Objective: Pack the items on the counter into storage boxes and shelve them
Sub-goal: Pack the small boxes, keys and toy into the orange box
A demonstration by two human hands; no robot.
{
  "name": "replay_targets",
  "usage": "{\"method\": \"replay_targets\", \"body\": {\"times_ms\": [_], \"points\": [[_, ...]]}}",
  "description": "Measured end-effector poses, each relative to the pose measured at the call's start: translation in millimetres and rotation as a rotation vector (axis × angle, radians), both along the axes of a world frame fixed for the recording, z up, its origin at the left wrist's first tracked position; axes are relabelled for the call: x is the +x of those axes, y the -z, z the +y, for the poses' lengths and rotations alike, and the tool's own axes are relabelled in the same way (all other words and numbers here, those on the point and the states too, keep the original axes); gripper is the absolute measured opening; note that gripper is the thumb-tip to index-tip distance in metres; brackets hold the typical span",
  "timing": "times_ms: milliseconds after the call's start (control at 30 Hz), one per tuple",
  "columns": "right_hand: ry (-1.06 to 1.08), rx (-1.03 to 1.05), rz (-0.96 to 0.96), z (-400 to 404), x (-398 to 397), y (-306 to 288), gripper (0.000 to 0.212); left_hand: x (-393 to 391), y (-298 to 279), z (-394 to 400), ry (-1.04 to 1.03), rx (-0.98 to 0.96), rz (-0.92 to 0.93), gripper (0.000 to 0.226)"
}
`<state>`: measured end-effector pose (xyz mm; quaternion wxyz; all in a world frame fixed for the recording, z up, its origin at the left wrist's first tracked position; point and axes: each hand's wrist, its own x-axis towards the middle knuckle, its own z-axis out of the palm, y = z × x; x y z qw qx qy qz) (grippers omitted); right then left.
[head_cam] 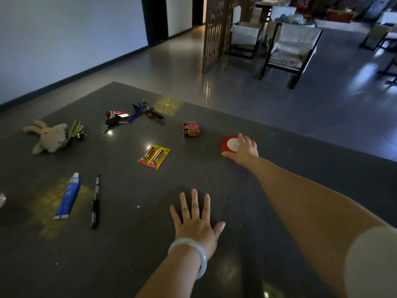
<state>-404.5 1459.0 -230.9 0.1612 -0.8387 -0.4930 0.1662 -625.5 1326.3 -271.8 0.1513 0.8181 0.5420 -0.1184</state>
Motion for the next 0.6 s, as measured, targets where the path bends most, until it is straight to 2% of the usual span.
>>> {"method": "replay_targets", "body": {"times_ms": [200, 433, 600], "points": [[-0.021, 0.005, -0.016, -55.0, -7.5, -1.4, 0.106, 0.3, -2.6, 0.7, -0.005, -0.013, 0.017, 0.078], [0.106, -0.004, 0.002, -202.0, -33.2, 8.8, 0.109, 2.9, -8.4, 1.5, -0.026, -0.047, 0.023, 0.078], [0.121, -0.107, 0.083, -286.2, -57.7, 2.6, 0.11, 2.6, -14.8, -1.2, -0.033, -0.04, 0.042, 0.076]]}}
